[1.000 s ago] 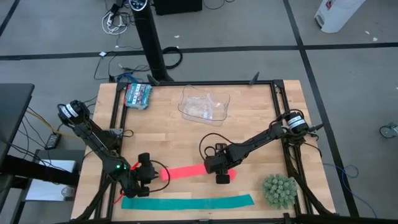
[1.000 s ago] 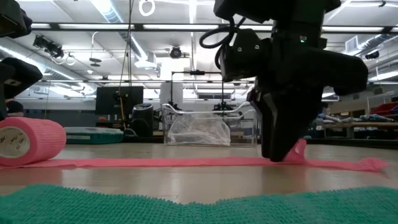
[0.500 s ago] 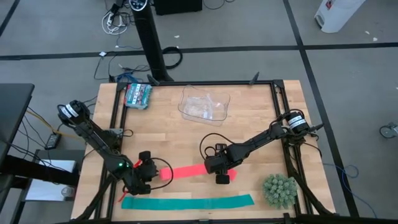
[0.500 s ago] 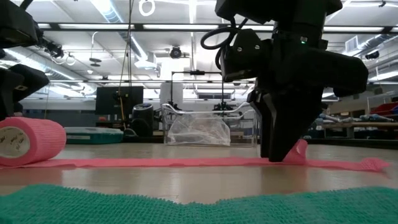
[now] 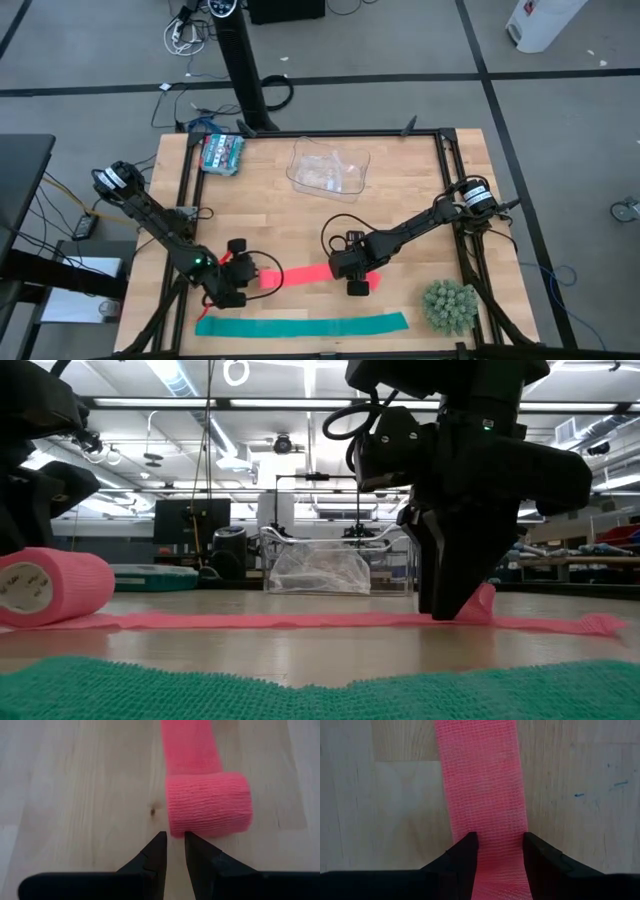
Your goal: Roll bandage
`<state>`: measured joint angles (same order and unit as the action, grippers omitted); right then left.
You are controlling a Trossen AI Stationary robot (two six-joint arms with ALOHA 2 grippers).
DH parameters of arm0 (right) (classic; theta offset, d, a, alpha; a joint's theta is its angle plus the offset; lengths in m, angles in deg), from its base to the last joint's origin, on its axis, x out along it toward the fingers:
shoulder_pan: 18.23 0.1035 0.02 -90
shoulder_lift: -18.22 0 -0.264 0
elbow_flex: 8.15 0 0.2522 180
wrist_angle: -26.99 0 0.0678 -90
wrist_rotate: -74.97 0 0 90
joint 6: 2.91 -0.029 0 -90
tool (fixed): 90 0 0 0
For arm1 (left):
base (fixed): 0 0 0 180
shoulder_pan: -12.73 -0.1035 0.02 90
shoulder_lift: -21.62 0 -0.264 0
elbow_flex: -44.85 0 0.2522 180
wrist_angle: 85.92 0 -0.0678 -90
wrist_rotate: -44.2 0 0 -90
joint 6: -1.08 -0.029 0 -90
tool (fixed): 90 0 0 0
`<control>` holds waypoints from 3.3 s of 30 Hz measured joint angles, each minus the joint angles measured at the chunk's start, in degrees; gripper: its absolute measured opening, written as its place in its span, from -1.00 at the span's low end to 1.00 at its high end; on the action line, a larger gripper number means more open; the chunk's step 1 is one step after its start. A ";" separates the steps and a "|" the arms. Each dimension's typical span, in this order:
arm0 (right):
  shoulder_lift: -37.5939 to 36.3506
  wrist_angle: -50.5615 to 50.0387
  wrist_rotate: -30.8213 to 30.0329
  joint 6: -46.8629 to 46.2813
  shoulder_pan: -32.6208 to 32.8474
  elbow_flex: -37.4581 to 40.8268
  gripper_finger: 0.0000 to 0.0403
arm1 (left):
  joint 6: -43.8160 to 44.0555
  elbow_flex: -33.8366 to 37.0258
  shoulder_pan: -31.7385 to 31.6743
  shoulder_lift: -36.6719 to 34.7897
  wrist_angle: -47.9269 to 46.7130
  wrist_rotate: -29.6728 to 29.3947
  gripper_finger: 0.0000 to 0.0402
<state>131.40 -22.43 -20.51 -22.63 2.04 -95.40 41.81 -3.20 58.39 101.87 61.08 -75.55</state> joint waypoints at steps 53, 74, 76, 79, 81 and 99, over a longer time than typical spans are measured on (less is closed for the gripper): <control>0.37 -6.80 -8.02 3.84 -0.33 -10.41 -0.25 | -10.55 -8.57 3.54 0.04 0.14 -17.24 -0.63; 0.15 18.09 -5.58 13.58 -0.96 -12.01 -0.25 | 12.12 -8.50 25.97 -7.53 -13.04 -50.69 -0.69; 0.15 18.27 -5.57 14.45 -0.96 -13.04 -0.25 | 17.43 -8.50 26.67 -8.41 -17.67 -50.76 -0.73; 0.13 18.26 -5.58 15.59 -1.03 -14.92 -0.25 | 23.05 -8.46 27.20 -8.44 -22.84 -50.68 -0.79; 0.13 17.87 -5.76 16.45 -1.16 -16.60 -0.25 | 25.71 -8.38 27.22 -8.44 -24.77 -50.68 -0.82; 15.17 7.83 -5.21 26.92 -0.90 -38.86 -0.25 | 38.00 -0.35 27.08 -8.74 -23.53 -43.84 -0.84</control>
<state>146.57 -14.60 -25.72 4.29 1.14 -134.26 79.82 -3.55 85.47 93.13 37.55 -119.39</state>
